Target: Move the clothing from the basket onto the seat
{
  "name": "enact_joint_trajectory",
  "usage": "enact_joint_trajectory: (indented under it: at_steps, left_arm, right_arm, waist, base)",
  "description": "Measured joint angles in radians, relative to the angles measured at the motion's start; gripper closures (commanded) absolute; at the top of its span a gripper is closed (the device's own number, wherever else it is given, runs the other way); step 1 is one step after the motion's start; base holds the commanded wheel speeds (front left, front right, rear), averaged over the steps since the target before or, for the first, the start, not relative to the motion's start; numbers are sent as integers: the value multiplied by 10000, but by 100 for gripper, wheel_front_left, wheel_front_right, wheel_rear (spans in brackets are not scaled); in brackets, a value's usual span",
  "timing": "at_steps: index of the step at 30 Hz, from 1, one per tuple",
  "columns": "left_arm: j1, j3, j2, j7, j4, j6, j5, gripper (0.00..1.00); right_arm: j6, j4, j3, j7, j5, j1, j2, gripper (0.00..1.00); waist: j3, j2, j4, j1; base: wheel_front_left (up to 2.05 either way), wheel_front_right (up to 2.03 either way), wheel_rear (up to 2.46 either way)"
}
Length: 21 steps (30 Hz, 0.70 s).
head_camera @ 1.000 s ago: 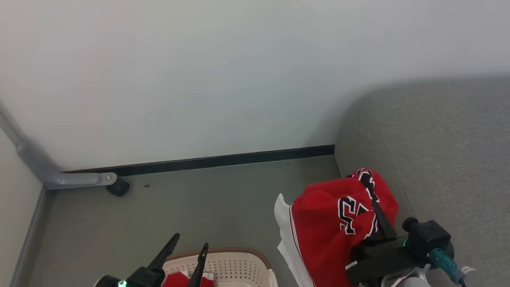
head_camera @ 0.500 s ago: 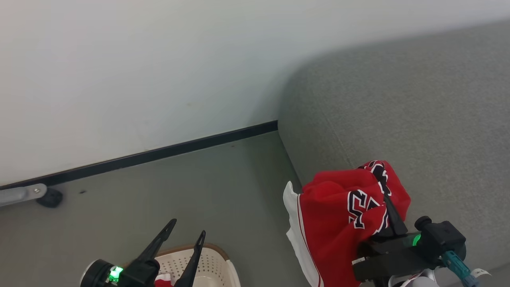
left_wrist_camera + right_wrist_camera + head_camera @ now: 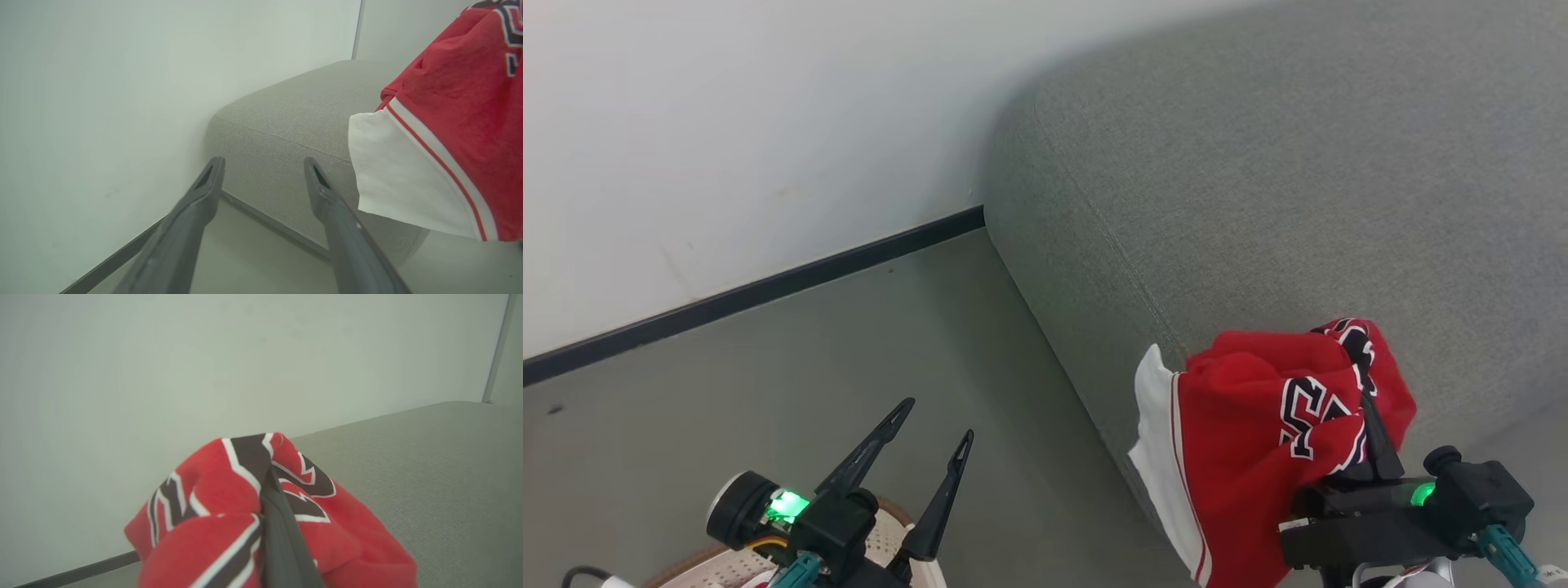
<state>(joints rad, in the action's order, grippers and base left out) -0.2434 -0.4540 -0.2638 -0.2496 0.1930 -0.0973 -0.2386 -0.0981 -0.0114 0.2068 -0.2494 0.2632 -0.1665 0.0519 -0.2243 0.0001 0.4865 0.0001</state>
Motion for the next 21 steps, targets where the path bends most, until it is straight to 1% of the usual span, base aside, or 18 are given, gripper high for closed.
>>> enact_joint_trajectory:
  at_steps: [7,17,21]
  left_arm:
    - [-84,-71,46,0,234,-86,84,0]
    - [-176,-59,171,0,355,-102,90,0]
    - [-168,17,203,0,357,-174,90,0]
  right_arm:
    - [-88,316,-244,0,2,138,-36,100]
    - [-174,416,-401,0,58,166,-40,100]
    - [-174,407,-587,0,221,124,-46,100]
  waist:
    - [-154,0,199,-1]
    - [-24,-1,166,-1]
    - [3,-2,116,-1]
  base:
    - [0,0,0]
    - [0,0,0]
    - [0,0,0]
